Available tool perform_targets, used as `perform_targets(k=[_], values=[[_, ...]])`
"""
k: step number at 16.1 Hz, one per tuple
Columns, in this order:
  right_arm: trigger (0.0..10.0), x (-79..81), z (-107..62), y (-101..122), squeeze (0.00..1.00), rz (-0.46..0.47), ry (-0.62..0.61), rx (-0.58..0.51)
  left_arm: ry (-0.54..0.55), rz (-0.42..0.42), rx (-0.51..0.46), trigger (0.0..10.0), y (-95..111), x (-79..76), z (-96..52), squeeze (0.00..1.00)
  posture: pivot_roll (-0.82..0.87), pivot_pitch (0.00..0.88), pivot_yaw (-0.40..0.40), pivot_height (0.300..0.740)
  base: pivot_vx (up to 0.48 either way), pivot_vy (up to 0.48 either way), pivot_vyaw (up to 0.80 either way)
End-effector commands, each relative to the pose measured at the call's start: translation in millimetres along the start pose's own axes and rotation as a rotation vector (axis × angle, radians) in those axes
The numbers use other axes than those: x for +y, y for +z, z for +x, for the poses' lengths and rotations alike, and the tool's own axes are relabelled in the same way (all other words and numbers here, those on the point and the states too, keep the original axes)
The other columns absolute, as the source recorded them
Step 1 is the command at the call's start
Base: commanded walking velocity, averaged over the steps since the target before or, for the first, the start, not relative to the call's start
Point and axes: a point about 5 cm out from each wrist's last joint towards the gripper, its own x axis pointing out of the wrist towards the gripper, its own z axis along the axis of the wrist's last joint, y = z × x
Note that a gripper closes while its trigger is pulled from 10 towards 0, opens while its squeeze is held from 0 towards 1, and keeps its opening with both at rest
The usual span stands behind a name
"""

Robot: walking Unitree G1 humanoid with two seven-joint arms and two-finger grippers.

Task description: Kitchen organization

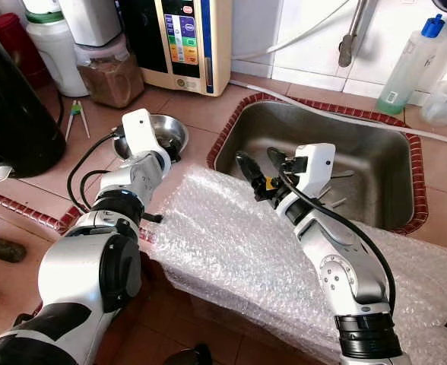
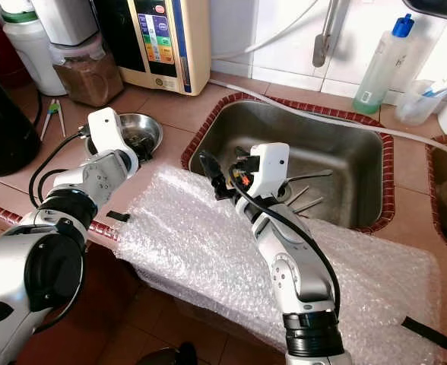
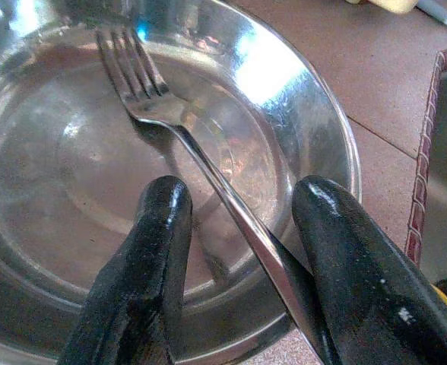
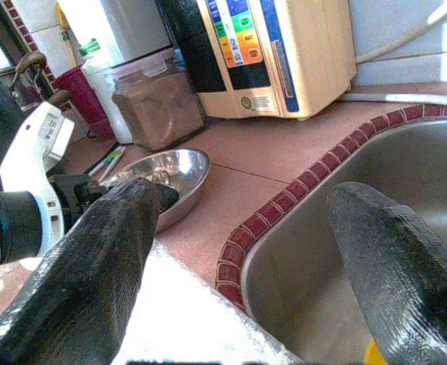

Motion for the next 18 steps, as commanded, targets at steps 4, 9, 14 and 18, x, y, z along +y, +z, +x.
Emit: perform_targets(k=[4,9,14,18], values=[[10.0,2.3,0.2,4,0.0,-0.006,0.002,-0.02,0.005,-0.035,0.064,0.0,-10,9.7,0.3,0.0,-0.05,0.115,0.091,0.74,0.0,0.0,0.0],[10.0,2.2,1.4,3,0.0,-0.002,0.001,-0.019,-0.007,-0.049,0.073,0.0,-13,15.6,0.0,0.0,-0.05,0.113,0.088,0.74,0.0,0.0,0.0],[10.0,0.9,2.8,3,0.0,-0.002,0.0,-0.018,-0.025,-0.04,0.083,0.0,-16,20.8,-0.3,0.0,-0.05,0.109,0.085,0.74,0.0,0.0,0.0],[10.0,-0.3,3.3,4,0.0,-0.002,-0.001,-0.018,-0.024,-0.025,0.071,0.0,-15,23.6,-0.6,0.0,-0.05,0.106,0.081,0.74,0.0,0.0,0.0]])
